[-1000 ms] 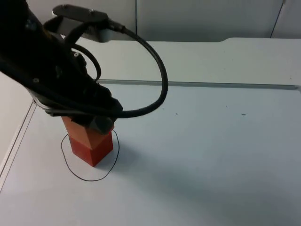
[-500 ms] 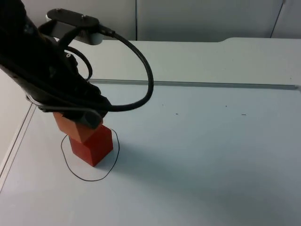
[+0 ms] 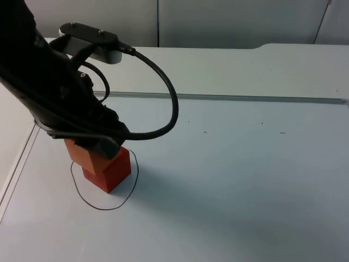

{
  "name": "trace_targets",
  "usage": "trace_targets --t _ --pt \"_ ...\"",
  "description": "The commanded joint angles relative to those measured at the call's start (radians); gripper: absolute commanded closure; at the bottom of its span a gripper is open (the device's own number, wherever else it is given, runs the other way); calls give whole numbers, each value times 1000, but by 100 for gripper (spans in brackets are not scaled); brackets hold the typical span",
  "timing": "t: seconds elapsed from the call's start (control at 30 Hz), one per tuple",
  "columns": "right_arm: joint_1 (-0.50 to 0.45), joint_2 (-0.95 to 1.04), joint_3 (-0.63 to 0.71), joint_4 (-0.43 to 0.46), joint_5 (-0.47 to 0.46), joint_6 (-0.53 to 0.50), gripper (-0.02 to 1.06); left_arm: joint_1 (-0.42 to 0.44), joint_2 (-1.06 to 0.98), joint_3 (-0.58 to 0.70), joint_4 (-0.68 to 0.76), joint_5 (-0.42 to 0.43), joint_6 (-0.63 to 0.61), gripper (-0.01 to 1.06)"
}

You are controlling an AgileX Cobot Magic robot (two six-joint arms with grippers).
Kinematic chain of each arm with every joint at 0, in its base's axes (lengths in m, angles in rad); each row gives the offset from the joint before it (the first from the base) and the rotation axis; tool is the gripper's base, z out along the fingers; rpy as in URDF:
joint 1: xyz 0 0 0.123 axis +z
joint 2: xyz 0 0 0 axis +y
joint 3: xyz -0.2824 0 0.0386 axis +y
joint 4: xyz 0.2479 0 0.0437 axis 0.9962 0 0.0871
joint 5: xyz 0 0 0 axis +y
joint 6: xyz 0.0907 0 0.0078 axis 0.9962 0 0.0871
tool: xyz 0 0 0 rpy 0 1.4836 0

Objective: Pick up one cube with the left hand and another cube with the right hand. First place the cube in the right hand at the target position, then stack the cube in the left hand on top.

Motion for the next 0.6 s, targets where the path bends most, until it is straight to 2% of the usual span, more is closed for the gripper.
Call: trace_targets --t 0.0,0.57 --pt "3 -2 7 0 -2 5 35 -4 -1 -8 -13 -20 0 105" --pt "3 -2 7 -2 -2 12 35 -4 0 -21 -37 -18 7 105"
